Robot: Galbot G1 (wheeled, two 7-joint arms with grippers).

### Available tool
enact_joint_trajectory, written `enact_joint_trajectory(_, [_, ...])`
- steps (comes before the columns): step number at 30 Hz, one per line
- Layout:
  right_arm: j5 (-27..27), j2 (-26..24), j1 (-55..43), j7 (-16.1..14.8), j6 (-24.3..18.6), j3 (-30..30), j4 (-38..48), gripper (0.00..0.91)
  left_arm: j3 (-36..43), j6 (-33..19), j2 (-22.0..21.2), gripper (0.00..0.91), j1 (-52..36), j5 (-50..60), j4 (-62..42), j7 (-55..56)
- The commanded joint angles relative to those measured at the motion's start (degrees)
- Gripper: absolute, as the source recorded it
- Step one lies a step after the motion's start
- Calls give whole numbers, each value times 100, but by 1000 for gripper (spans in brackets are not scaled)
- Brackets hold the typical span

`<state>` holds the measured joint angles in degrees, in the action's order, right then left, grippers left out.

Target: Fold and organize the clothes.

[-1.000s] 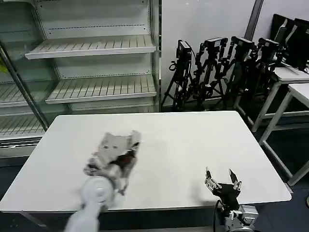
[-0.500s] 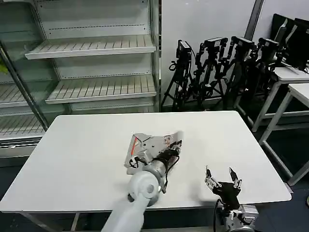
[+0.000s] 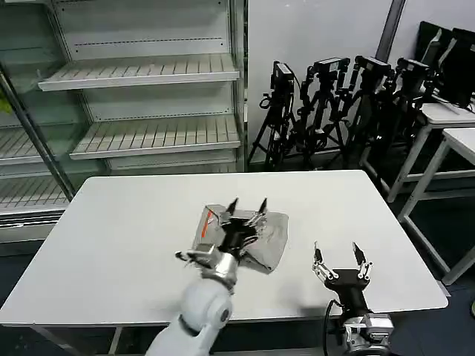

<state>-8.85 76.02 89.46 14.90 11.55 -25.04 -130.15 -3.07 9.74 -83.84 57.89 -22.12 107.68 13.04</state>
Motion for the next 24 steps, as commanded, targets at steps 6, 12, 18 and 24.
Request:
enact_joint_trajectory(6, [43, -104, 36, -22, -86, 243, -164, 907, -2000, -720, 521, 907, 3029, 2003, 1880, -767])
enact_joint_trajectory(12, [96, -150, 59, -25, 8, 225, -175, 907, -2121, -651, 516, 907, 3124, 2039, 1970, -782])
enact_joint_trajectory(18, [147, -134, 110, -18, 82, 232, -188, 907, -2126, -658, 513, 907, 3163, 2034, 2007, -791])
enact_joint_trajectory(24, [175, -88, 142, -31, 114, 299, -210, 907, -2088, -666, 479, 907, 3162, 2008, 2025, -789])
